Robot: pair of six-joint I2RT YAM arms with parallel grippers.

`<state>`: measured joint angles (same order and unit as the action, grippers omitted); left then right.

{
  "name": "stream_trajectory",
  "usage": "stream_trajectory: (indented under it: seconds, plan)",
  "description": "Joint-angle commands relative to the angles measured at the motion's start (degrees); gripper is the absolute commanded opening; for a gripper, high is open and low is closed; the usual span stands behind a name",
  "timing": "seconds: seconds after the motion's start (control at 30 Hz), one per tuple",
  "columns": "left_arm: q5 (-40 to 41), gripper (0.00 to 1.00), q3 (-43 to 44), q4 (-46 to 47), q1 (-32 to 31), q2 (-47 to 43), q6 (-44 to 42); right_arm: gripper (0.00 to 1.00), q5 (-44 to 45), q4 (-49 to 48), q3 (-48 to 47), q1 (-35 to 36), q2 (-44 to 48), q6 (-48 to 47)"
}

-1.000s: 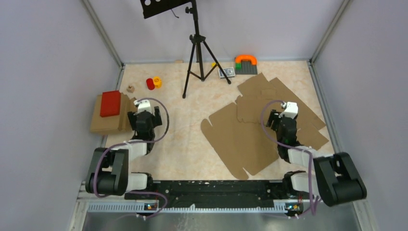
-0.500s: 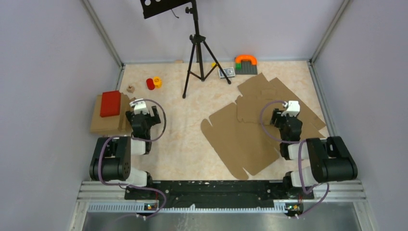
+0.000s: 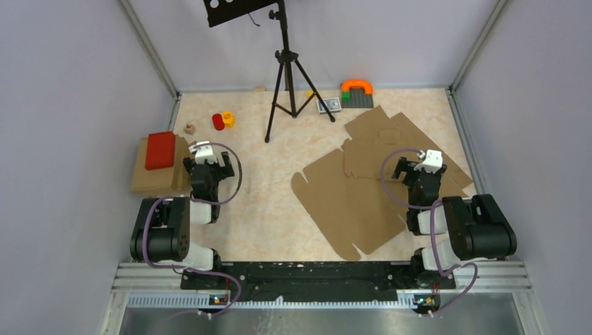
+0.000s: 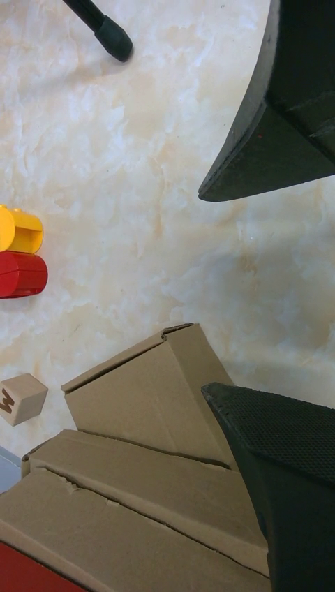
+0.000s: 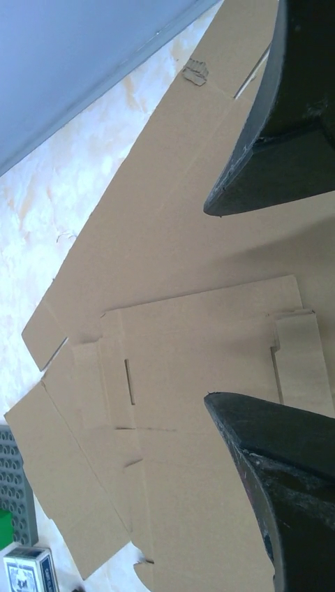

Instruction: Fold the paper box

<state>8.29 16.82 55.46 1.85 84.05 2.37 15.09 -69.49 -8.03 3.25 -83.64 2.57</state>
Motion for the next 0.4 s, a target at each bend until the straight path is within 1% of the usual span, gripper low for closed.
stream_trajectory:
  seconds: [0.0,0.37]
  plan:
    - [-1.12,0.99,1.61,2.0,0.08,-0.66,-0.3,0.95,2.59,-1.86,-1.43,-0.43,0.48,1.44]
    - [-1.1,0.99,1.63,1.94,0.05,-0.64,-0.38,0.96,2.53,-2.14,-1.37,-0.39,0.41,1.3]
